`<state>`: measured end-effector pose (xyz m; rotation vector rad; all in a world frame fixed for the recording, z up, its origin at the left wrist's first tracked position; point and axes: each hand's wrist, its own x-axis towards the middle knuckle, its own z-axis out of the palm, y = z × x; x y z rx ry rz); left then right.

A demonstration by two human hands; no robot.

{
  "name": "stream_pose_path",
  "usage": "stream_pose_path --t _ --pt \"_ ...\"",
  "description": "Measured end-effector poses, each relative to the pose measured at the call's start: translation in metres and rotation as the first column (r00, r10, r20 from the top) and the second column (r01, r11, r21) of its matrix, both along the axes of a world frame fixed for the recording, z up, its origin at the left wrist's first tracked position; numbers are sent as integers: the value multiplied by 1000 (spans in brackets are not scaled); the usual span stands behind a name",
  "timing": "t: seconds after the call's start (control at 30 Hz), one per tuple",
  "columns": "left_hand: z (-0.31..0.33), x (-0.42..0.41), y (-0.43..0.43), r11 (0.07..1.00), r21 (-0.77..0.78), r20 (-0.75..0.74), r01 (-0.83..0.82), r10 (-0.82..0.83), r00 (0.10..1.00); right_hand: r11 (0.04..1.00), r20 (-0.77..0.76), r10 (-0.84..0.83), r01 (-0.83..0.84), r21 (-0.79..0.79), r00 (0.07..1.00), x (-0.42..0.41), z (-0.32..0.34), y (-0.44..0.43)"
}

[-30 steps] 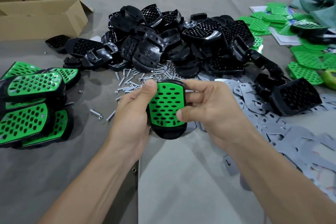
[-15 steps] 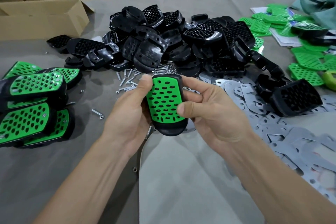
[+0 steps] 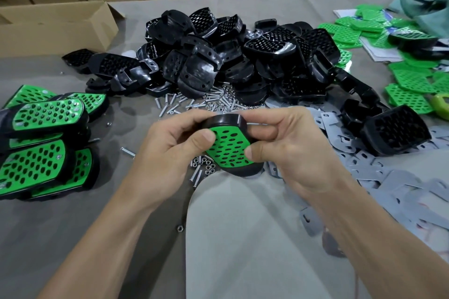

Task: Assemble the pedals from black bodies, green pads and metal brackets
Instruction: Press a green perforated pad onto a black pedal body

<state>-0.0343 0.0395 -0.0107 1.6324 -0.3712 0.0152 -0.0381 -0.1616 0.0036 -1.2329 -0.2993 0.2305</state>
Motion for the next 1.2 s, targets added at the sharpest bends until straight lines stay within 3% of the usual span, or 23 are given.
stream_pose_path --t 0.3,0.53,0.77,1.07,1.2 --pt "-2 -6 -9 999 31 68 9 -11 998 989 38 -66 70 -133 997 -3 -4 4" --pt "-6 -4 -14 994 29 96 -105 102 990 971 86 -118 133 -201 989 -8 -5 11" --pt "-7 -10 -19 971 -34 142 -238 240 960 969 30 -117 121 -214 993 -11 -8 17" --pt "-8 -6 -19 959 -85 2 -270 271 963 988 -43 -46 39 -151 998 -9 -8 19" --pt "-14 -8 -19 947 -95 -82 -308 301 950 938 -35 -33 18 -346 999 -3 -4 18"
